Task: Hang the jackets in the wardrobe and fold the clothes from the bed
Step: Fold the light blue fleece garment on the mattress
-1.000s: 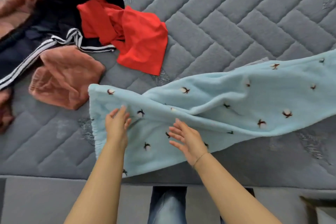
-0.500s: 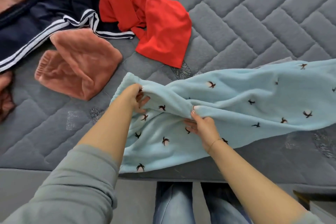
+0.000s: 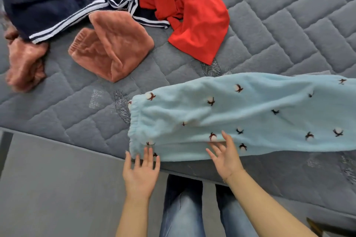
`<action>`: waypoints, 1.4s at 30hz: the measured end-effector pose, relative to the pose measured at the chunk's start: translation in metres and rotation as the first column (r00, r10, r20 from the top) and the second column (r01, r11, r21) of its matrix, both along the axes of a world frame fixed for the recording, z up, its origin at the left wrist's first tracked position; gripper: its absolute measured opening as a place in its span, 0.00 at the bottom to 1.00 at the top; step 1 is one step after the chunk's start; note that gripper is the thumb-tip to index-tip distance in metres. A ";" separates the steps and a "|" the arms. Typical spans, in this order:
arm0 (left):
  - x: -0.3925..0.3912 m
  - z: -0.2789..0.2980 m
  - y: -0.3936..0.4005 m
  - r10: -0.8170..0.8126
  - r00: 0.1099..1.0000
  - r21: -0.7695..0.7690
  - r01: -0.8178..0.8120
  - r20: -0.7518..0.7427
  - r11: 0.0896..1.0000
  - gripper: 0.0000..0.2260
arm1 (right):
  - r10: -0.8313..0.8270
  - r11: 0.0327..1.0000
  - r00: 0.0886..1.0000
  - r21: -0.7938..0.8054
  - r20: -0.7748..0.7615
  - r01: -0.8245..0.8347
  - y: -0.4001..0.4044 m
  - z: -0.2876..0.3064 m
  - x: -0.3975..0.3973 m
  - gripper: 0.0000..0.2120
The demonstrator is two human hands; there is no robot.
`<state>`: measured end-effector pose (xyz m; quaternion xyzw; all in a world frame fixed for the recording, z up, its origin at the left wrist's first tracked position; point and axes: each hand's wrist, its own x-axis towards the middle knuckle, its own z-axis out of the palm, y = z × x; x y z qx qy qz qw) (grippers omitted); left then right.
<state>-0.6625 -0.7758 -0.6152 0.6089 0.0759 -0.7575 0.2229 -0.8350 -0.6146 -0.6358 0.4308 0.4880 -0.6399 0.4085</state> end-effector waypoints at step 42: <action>-0.012 -0.020 -0.058 -0.546 0.347 -0.202 0.929 0.763 0.309 0.13 | -0.132 0.956 0.984 0.277 0.120 0.094 0.016 -0.027 0.020 0.20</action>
